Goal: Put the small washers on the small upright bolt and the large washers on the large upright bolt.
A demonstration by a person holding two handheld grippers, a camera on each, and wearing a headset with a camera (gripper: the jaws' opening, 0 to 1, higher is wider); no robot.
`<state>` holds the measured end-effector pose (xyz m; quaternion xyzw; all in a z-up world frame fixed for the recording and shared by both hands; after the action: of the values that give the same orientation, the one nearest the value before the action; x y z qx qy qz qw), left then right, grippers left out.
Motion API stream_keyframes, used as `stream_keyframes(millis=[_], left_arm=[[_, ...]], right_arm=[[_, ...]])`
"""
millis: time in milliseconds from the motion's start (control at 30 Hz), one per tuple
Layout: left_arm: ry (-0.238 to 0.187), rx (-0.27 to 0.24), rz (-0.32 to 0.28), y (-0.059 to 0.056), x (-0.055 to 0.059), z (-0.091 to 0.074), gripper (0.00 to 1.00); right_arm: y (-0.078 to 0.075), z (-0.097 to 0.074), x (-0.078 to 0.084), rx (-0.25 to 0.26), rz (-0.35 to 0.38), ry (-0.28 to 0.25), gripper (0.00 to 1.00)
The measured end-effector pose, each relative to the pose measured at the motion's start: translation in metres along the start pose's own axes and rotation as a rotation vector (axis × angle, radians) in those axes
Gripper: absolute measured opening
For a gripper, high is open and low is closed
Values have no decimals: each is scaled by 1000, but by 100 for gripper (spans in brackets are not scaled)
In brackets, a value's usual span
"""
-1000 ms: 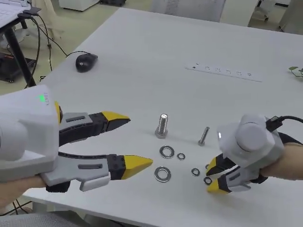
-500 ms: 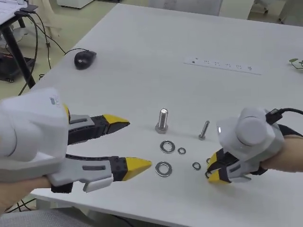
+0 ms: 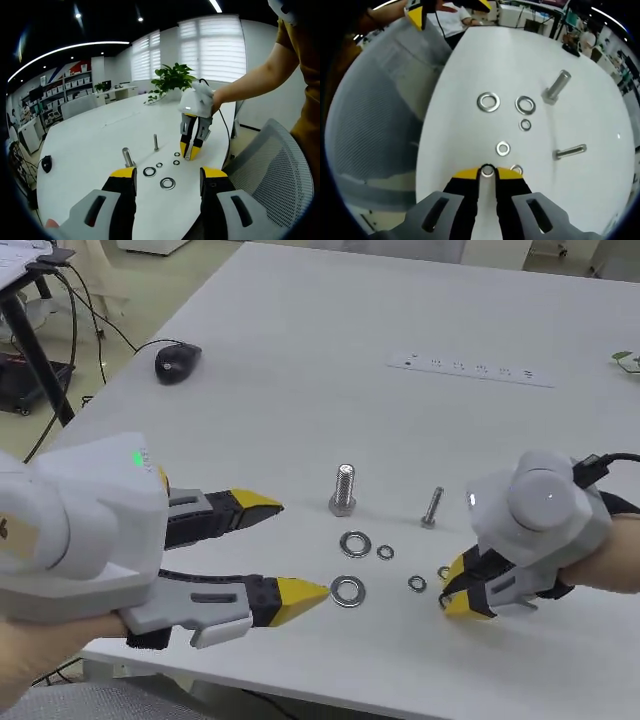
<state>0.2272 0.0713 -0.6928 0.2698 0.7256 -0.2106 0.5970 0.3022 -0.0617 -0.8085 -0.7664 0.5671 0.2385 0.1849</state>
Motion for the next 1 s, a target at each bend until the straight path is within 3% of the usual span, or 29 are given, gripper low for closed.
stream_keyframes(millis=[367, 600, 800, 1000], left_arm=[[-10, 1, -1, -3, -1, 2, 49], [-13, 3, -5, -5, -1, 5, 48], [-8, -1, -17, -4, 1, 9, 49], [-25, -9, -15, 0, -3, 12, 50]], right_arm=[[-18, -33, -10, 33, -16, 6, 12], [-49, -55, -27, 86, -50, 11, 12], [-75, -64, -43, 127, -63, -3, 12], [-88, -59, -50, 132, -62, -5, 12]])
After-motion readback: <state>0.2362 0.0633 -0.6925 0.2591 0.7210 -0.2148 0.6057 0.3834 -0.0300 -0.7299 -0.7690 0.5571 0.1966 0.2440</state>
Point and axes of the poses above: the centre of the closed fingertips' face, and the gripper's own axes: z roughly forward along the fingers, y roughly to its left, x roughly out of its underside, the point moved 1 cm from there along -z, roughly backward along the fingers, and after that the axes turned 12 degrees about -y, right-handed, at the moved point
